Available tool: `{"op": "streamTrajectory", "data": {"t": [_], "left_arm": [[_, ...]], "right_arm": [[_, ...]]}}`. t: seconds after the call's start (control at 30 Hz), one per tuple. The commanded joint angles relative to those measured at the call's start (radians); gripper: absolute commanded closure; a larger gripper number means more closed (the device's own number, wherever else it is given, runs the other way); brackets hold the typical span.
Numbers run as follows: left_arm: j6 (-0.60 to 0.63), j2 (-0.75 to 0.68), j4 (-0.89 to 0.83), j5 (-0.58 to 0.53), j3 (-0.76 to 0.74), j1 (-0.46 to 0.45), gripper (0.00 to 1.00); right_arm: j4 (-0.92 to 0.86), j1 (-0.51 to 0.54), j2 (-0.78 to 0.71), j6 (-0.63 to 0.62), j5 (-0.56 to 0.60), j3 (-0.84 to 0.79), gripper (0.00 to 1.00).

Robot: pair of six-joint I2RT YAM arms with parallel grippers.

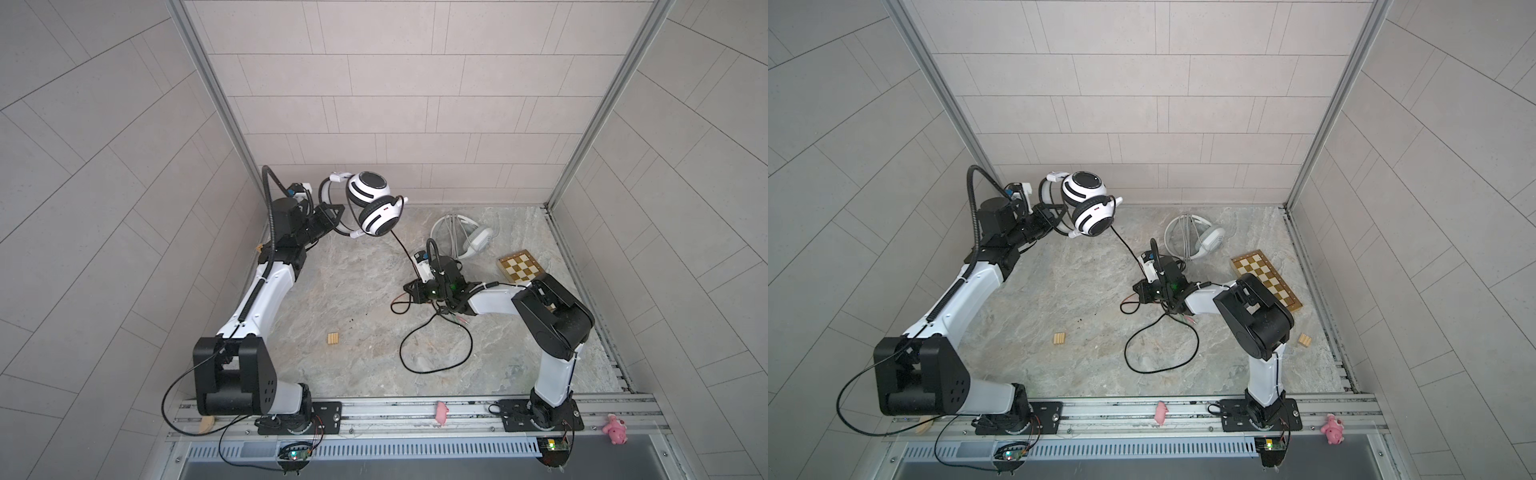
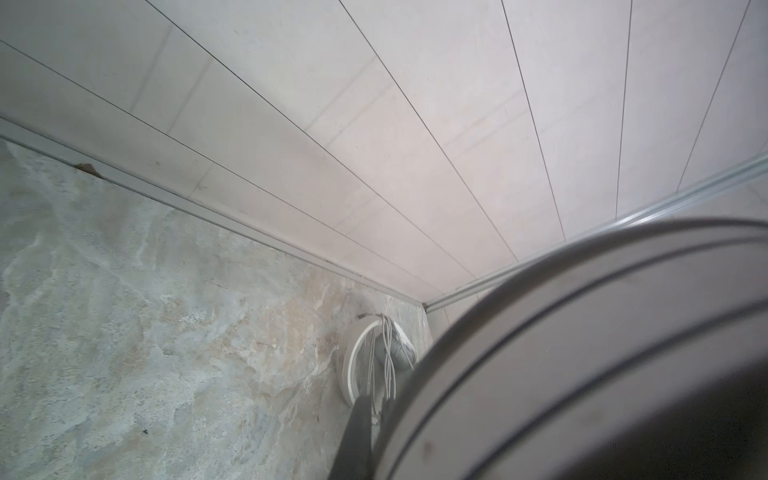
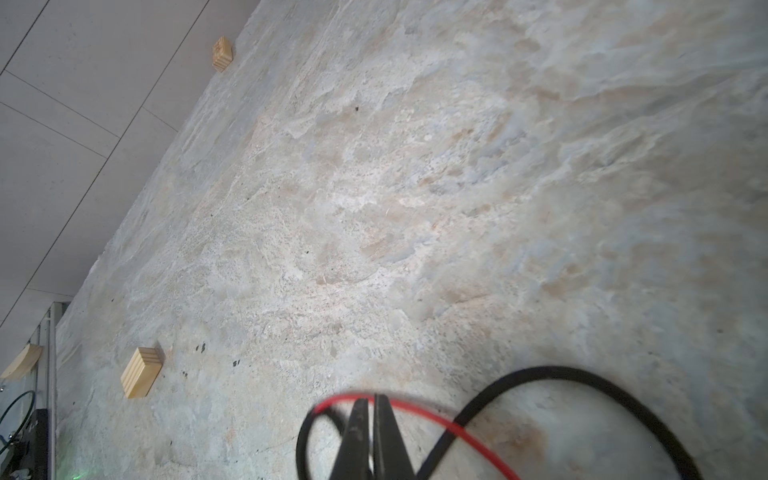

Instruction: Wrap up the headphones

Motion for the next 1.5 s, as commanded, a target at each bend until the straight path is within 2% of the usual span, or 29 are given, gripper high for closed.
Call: {"op": "streamTrajectory", "data": {"t": [0.0, 0.07, 0.27, 0.5, 0.6, 0.73, 0.8, 0.9, 1.0, 1.23, 1.37, 1.47], "left_arm": [[-0.179, -0.003, 0.172, -0.031, -0.017, 0.054, 1.0], [-0.202, 0.0, 0.166, -0.054, -0.025, 0.077, 1.0], [-0.199, -0.023, 0.108, -0.14, -0.04, 0.116, 1.0], [-0.103, -0.078, -0.001, -0.284, -0.046, 0.126, 1.0], [-0.068, -0.095, -0.046, -0.346, -0.042, 0.126, 1.0], [-0.047, -0.099, -0.205, -0.466, -0.008, 0.117, 1.0], [-0.037, -0.087, -0.235, -0.469, 0.008, 0.112, 1.0], [0.003, -0.071, -0.302, -0.499, 0.038, 0.085, 1.0], [0.091, -0.061, -0.434, -0.631, 0.099, 0.034, 1.0], [0.229, -0.068, -0.509, -0.809, 0.136, -0.046, 1.0], [0.332, -0.051, -0.556, -0.902, 0.184, -0.142, 1.0], [0.39, -0.029, -0.582, -0.922, 0.215, -0.198, 1.0]], "right_arm": [[-0.023, 0.043, -0.039, -0.006, 0.045, -0.01, 0.94], [-0.08, 0.084, -0.063, -0.045, 0.08, -0.008, 0.95], [-0.337, 0.2, -0.179, -0.195, 0.308, 0.026, 0.98], [-0.481, 0.329, -0.31, -0.287, 0.53, 0.022, 1.0], [-0.541, 0.372, -0.361, -0.322, 0.59, 0.034, 1.0], [-0.604, 0.443, -0.431, -0.423, 0.659, 0.056, 1.0], [-0.637, 0.482, -0.451, -0.44, 0.695, 0.092, 1.0], [-0.67, 0.529, -0.467, -0.47, 0.727, 0.15, 1.0], [-0.717, 0.555, -0.479, -0.493, 0.752, 0.219, 1.0], [-0.791, 0.575, -0.536, -0.545, 0.747, 0.358, 1.0], [-0.821, 0.575, -0.553, -0.605, 0.795, 0.437, 1.0], [-0.832, 0.573, -0.558, -0.662, 0.856, 0.488, 1.0]]}}
